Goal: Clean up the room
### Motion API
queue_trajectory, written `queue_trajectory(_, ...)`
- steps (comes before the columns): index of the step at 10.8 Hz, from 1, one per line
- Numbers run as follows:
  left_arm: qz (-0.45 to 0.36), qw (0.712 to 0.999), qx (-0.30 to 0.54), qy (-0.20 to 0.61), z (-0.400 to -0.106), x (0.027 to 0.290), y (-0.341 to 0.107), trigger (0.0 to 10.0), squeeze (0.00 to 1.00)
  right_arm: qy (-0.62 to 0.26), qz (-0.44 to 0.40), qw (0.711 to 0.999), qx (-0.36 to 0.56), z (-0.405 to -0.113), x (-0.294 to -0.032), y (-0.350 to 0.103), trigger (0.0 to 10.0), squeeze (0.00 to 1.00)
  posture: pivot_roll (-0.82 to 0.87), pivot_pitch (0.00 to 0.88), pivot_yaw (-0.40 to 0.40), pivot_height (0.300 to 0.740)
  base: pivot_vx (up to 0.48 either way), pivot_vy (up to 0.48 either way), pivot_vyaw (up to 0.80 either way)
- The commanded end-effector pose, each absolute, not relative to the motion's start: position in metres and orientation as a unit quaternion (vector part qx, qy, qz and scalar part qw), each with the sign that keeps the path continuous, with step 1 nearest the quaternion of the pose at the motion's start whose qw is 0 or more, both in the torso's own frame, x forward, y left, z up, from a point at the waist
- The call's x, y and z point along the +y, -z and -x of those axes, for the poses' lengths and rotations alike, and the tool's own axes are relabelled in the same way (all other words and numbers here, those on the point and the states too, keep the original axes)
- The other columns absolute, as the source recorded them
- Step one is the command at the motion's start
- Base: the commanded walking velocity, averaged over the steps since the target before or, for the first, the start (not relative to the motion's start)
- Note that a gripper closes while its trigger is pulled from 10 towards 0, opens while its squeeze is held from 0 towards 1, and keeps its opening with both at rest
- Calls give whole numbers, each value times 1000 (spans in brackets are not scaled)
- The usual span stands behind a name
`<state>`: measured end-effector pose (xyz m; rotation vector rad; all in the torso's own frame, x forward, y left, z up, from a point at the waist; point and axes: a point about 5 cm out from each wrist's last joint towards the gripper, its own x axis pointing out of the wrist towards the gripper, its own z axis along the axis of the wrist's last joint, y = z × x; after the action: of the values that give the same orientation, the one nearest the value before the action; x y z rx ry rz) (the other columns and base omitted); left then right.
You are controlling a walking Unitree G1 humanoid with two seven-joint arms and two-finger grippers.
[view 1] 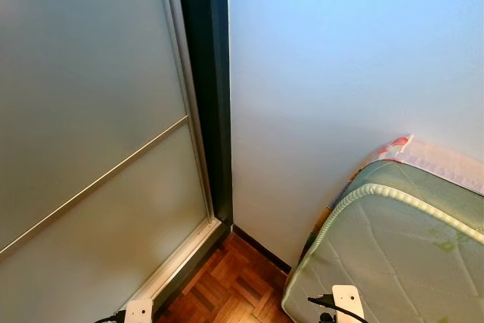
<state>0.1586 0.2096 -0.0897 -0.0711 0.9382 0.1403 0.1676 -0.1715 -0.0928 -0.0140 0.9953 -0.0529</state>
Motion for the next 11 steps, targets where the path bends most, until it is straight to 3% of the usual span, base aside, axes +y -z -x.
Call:
queue_trajectory(1, 7, 898, 438, -50, -199, 210, 72, 10000, 0, 79, -86, 891, 439, -202, -195, 74, 10000, 0, -16, 0, 23, 740, 0, 0, 0)
queue_trajectory(3, 6, 896, 440, -50, -198, 209, 73, 10000, 0, 80, -88, 890, 439, -202, -195, 74, 10000, 0, -16, 0, 23, 740, 0, 0, 0)
queue_trajectory(8, 4, 895, 443, -53, -196, 211, 74, 10000, 0, 81, -90, 890, 439, -203, -195, 74, 10000, 0, -14, 0, 23, 740, -286, 0, 0)
queue_trajectory(11, 5, 894, 445, -57, -195, 212, 75, 10000, 0, 83, -93, 890, 438, -203, -195, 74, 10000, 0, -18, 0, 23, 740, 0, 0, 0)
